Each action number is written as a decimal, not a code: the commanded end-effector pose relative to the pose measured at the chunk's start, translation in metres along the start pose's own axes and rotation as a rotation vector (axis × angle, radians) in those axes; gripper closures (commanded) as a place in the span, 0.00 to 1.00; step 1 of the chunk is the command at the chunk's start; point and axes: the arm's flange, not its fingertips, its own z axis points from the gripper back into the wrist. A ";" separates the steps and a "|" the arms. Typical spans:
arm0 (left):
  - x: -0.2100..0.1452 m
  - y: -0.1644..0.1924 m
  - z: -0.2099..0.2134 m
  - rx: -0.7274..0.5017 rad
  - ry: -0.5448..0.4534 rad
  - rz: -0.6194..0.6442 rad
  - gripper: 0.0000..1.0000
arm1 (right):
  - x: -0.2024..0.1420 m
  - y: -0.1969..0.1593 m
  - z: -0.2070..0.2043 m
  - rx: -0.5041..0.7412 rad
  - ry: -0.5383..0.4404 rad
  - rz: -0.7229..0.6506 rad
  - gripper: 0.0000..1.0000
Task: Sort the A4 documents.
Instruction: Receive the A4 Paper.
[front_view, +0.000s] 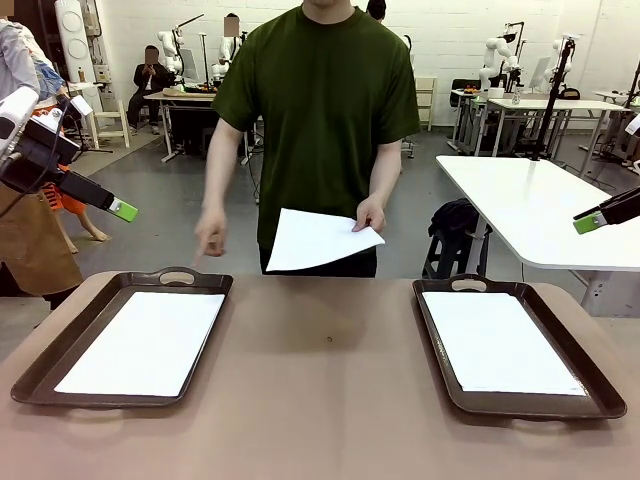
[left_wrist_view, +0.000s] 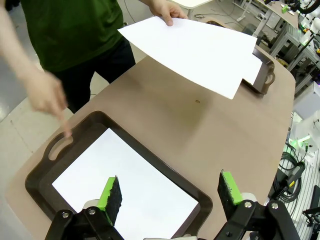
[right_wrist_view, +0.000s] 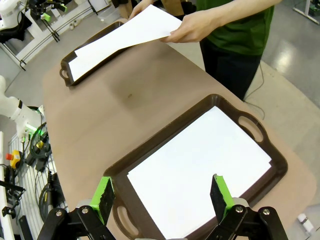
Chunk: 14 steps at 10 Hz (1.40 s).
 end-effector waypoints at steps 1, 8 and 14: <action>-0.001 -0.001 0.000 0.004 0.001 -0.023 0.00 | 0.000 0.001 -0.001 0.002 0.001 0.005 0.00; -0.001 -0.001 0.000 0.004 0.001 -0.023 0.00 | 0.000 0.001 -0.001 0.002 0.001 0.005 0.00; 0.003 0.017 -0.028 -0.158 -0.100 0.118 0.00 | 0.000 0.001 -0.001 0.002 0.001 0.005 0.00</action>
